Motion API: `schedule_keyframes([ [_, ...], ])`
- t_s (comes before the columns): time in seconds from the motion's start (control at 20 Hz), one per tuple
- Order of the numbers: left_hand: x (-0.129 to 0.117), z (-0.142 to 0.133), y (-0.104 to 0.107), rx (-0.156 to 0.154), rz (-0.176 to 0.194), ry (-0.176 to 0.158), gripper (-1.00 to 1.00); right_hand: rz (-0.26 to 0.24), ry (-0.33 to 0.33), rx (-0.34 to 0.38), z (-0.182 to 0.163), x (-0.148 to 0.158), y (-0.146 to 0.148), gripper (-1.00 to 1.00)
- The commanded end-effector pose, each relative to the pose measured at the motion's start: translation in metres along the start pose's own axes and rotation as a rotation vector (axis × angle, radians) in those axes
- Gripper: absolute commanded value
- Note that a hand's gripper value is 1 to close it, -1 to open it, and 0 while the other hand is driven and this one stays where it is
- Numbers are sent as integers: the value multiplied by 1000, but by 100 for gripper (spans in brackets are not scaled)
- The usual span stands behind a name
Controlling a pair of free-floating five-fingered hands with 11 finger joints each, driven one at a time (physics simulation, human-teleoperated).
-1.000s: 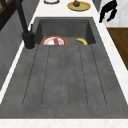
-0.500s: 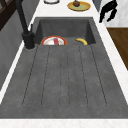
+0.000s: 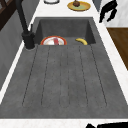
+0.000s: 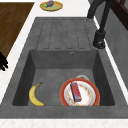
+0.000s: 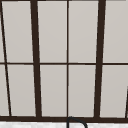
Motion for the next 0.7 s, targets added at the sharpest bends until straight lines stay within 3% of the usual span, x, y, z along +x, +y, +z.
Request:
schedule_keyframes([
  [0.0, 5, -27, 6, -50, -7, 7, 100, 0, 0, 0, 0, 0, 0, 0],
  [0.65, 25, -120, 15, -52, -9, 14, 100, 0, 0, 0, 0, 0, 0, 0],
])
